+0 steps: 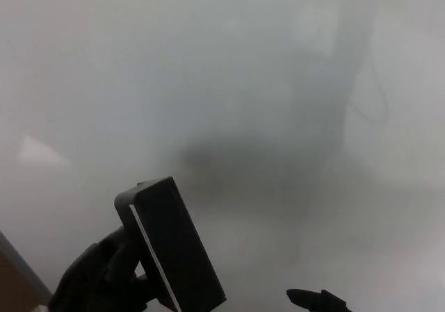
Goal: A magnetic marker holder is on the left hand side of the white board, the robot put the index and middle finger into the opening of the container and pull off the magnetic holder and hand it to a human on the left hand side.
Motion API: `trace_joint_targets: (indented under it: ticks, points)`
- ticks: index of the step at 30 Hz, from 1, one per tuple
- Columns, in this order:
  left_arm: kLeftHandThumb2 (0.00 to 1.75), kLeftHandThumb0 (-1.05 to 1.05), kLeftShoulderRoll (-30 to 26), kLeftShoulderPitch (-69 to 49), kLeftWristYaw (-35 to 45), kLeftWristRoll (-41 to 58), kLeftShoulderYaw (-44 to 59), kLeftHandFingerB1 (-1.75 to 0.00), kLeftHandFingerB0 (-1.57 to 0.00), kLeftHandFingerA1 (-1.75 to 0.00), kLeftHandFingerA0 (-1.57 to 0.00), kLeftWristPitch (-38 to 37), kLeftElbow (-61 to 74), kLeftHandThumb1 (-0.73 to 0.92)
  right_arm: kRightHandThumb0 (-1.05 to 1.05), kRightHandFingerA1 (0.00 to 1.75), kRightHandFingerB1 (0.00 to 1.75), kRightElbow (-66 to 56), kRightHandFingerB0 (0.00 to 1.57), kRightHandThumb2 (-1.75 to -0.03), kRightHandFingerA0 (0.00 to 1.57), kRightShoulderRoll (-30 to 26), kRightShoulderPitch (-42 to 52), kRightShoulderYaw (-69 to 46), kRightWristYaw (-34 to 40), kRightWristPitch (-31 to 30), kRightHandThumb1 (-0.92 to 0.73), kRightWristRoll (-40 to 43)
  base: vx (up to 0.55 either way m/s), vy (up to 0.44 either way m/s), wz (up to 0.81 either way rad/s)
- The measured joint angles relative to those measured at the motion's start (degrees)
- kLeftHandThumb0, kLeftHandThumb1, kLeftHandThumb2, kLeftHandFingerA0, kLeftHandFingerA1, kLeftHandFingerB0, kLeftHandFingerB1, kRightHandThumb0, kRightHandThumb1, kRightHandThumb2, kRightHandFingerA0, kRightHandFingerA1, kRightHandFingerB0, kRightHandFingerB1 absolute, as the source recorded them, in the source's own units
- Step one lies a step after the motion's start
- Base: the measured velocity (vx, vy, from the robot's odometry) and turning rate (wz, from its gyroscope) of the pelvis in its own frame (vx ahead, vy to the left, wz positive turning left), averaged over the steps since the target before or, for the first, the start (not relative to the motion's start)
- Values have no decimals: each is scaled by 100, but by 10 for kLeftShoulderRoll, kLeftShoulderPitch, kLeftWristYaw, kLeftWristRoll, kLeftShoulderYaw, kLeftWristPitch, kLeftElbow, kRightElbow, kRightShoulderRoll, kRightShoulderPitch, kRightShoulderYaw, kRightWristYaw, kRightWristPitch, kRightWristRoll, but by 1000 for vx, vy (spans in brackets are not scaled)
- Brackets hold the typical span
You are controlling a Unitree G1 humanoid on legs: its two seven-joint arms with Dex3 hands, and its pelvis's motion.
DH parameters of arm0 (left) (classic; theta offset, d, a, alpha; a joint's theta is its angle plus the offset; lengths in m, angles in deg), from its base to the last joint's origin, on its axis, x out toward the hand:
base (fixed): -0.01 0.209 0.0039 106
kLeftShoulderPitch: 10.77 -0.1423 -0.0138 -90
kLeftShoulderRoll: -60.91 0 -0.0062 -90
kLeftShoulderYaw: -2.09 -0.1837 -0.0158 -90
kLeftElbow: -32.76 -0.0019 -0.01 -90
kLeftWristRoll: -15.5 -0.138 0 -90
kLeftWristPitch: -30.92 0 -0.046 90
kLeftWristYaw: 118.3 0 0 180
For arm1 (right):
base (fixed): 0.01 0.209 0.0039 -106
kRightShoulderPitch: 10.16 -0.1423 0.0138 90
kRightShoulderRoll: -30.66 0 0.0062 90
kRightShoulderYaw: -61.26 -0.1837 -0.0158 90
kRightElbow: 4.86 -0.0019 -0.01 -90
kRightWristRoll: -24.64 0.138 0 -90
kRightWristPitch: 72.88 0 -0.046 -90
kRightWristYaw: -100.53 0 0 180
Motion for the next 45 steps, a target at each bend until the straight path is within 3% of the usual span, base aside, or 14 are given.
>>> trace_joint_targets:
  ticks: [3,4,11,13,22,23,26,28,29,32,36,37,44,45]
  points:
    - [55,-52,0,0,8,24,17,-41,-66,-60,-95,10,0,48,-43,54,45,0,60,-64,87,0,0,1,0,0,-67,0,0,0,0]
    - [68,-58,0,0,10,29,20,-45,-34,-56,-68,12,0,31,-43,54,46,0,60,-64,88,0,0,2,0,0,-66,0,0,0,0]
    - [73,-72,1,-8,42,91,53,-44,-33,-48,-47,30,1,33,-44,53,45,0,59,-64,87,1,-2,5,3,0,-66,-3,0,0,0]
    - [55,-82,1,-10,48,101,59,-37,-39,-36,-39,33,1,43,-40,53,45,0,60,-62,87,1,-2,6,3,0,-68,-4,0,0,0]
    - [57,-94,-2,-9,96,171,87,-39,-41,-37,-43,51,-3,51,-44,54,45,2,59,-64,87,0,-14,6,9,0,-67,-10,0,0,0]
    - [85,-76,-2,-10,102,180,89,-41,-25,-50,-47,53,-3,32,-42,53,45,2,59,-63,86,0,-14,6,10,0,-67,-10,0,0,0]
    - [84,-78,-1,-10,116,201,93,-40,-25,-49,-48,55,-1,34,-41,53,45,3,60,-63,86,-2,-14,7,12,-1,-67,-11,0,0,0]
    - [57,-90,-2,-10,127,217,96,-38,-42,-37,-49,56,0,48,-42,53,46,5,60,-63,86,-2,-15,7,14,-1,-67,-12,0,0,0]
    - [83,-93,-2,-11,132,224,97,-45,-39,-41,-43,56,1,41,-40,51,45,5,64,-61,88,-3,-15,7,15,-1,-71,-12,0,0,0]
    - [86,-97,-2,-14,145,249,100,-44,-35,-41,-40,56,11,43,-39,51,45,10,63,-61,88,-3,-15,7,19,-3,-71,-13,0,0,0]
    - [58,-98,-1,-14,161,281,103,-37,-38,-37,-44,55,17,53,-43,54,46,13,60,-64,88,-3,-17,6,23,-5,-66,-14,0,0,0]
    - [87,-100,-2,-14,165,285,103,-45,-39,-40,-42,55,17,44,-39,51,45,13,63,-61,89,-3,-17,6,23,-5,-70,-14,0,0,0]
    - [58,-97,-5,-34,189,341,107,-39,-40,-37,-48,55,32,54,-44,53,45,13,60,-64,87,-8,-13,10,33,-9,-66,-21,0,0,0]
    - [85,-99,-6,-35,190,345,107,-43,-34,-41,-49,55,31,40,-43,54,46,14,60,-63,87,-8,-13,10,33,-9,-67,-21,0,0,0]
